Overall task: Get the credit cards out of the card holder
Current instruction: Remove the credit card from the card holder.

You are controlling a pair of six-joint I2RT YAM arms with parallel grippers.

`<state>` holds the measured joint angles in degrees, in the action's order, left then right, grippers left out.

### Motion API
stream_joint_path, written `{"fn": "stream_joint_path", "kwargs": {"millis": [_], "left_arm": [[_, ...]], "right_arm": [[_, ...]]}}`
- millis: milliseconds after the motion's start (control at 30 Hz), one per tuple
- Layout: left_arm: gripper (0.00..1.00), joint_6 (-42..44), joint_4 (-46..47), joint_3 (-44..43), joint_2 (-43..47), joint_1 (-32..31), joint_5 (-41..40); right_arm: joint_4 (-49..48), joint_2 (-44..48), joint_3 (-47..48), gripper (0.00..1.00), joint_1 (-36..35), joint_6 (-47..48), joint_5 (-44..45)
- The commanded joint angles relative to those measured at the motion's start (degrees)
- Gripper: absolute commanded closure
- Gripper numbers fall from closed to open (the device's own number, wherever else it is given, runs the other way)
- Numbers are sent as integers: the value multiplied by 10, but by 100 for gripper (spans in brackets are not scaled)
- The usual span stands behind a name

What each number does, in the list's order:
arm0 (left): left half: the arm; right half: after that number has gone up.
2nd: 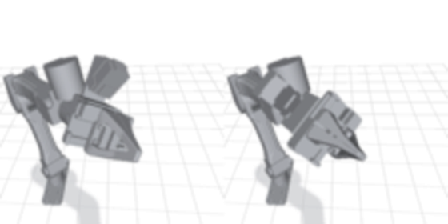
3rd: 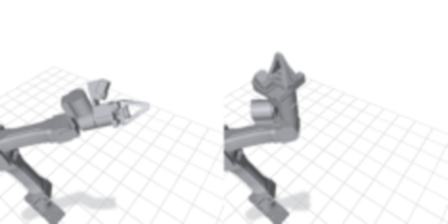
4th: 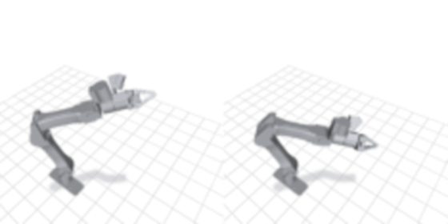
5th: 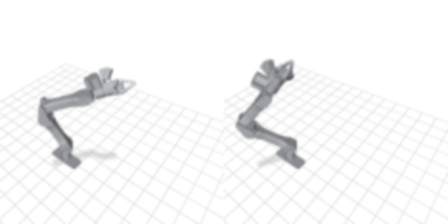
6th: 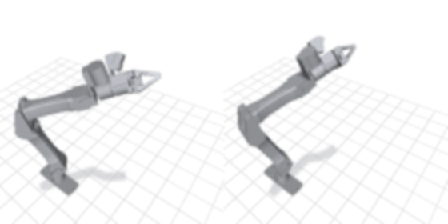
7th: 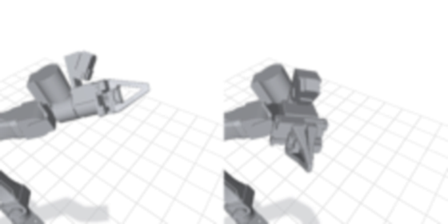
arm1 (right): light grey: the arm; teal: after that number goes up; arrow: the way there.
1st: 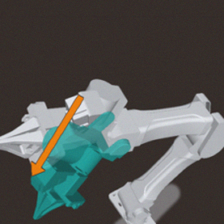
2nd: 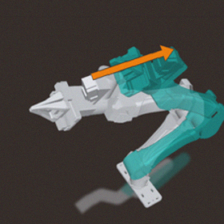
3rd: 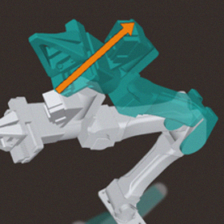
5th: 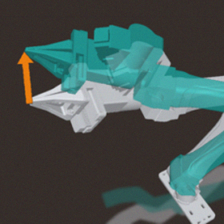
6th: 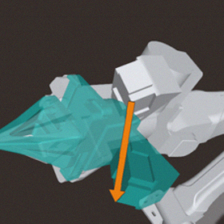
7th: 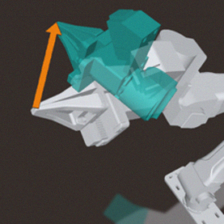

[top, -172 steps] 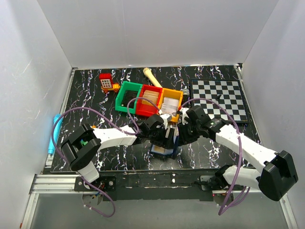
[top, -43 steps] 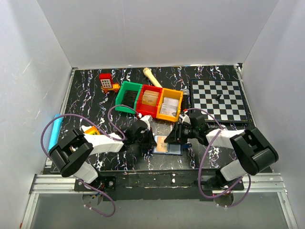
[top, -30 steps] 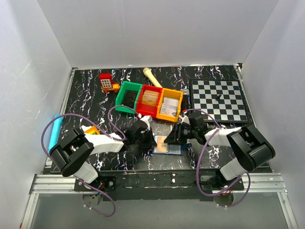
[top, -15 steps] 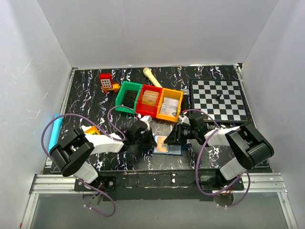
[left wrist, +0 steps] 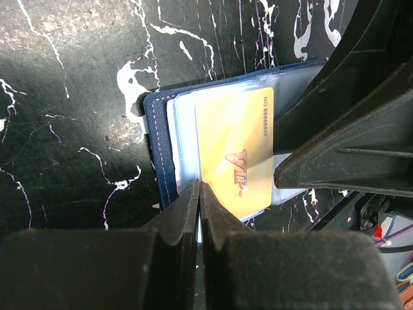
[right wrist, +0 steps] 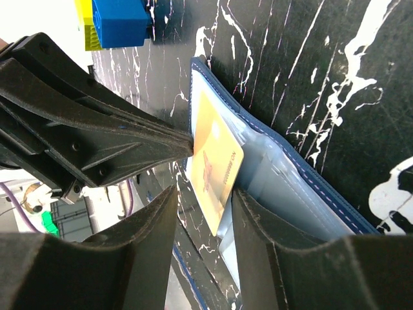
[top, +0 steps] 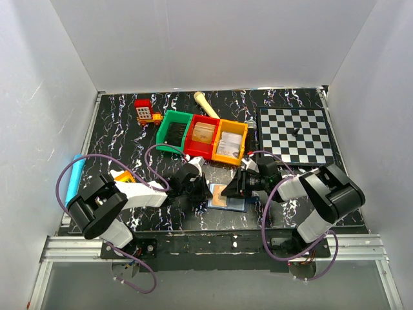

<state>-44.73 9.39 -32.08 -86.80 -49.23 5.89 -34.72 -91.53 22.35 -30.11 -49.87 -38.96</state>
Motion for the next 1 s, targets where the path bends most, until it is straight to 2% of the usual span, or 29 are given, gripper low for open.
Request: {"fn": "stream_joint_path", "kwargs": {"millis": [0,300,967], "left_arm": [[100,1,-33,19,-2,1,-27],[100,-1,-31,24,-3,1,-26],[100,5,-11,14,-26,-11,1]], "right_arm": [[-68,-22,-16,53,0,-20,-22],[-126,-40,-22,53,3,-42,-35],[-189,-82,-6,52,1,-75,-75]]}}
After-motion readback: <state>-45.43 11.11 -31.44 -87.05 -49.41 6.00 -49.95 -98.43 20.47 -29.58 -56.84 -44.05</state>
